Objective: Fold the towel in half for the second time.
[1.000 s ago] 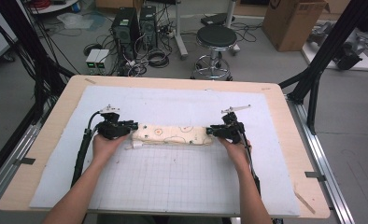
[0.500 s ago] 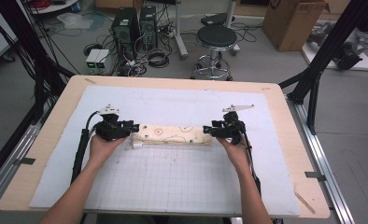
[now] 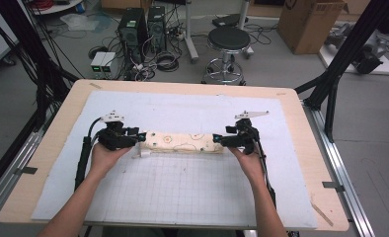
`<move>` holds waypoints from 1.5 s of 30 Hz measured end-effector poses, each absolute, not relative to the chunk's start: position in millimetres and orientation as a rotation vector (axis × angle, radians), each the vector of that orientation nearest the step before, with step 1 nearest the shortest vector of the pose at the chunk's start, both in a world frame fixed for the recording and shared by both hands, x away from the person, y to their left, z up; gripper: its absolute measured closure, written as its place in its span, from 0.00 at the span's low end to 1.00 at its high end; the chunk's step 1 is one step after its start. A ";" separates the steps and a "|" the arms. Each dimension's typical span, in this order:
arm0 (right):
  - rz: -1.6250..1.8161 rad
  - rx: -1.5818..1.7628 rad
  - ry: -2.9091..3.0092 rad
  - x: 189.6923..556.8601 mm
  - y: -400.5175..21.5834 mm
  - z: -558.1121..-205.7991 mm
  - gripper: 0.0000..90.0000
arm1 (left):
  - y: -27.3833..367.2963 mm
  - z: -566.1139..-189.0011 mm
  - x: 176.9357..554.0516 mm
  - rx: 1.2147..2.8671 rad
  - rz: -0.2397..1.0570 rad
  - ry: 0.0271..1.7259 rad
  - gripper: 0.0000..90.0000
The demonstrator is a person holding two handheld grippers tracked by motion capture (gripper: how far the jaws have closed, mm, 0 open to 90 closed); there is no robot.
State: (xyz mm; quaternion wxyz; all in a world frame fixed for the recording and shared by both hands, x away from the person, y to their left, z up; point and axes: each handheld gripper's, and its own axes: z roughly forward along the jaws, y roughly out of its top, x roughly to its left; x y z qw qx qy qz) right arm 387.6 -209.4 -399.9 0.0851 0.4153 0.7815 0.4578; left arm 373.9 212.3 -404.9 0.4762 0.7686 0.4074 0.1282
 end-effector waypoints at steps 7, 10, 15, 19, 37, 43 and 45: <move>1.357 1.247 2.296 382.0 -210.5 -394.7 0.18 | 210.9 -399.3 368.2 1.866 0.300 0.969 0.47; 1.368 1.234 2.282 379.4 -210.8 -391.6 0.16 | 209.7 -397.0 365.5 1.867 0.303 0.957 0.42; 1.370 1.245 2.286 377.7 -211.6 -390.5 0.14 | 210.6 -394.6 361.2 1.876 0.312 0.944 0.38; 1.348 1.231 2.292 375.1 -210.4 -389.1 0.14 | 214.4 -393.9 357.3 1.875 0.321 0.950 0.36; 1.338 1.178 2.314 363.1 -206.0 -386.2 0.14 | 225.2 -388.8 339.3 1.875 0.352 0.923 0.35; 1.347 1.171 2.312 355.3 -209.3 -385.7 0.14 | 228.7 -388.1 330.8 1.883 0.371 0.910 0.34; 1.354 1.163 2.309 352.1 -210.3 -386.2 0.14 | 230.2 -389.0 327.9 1.880 0.373 0.912 0.34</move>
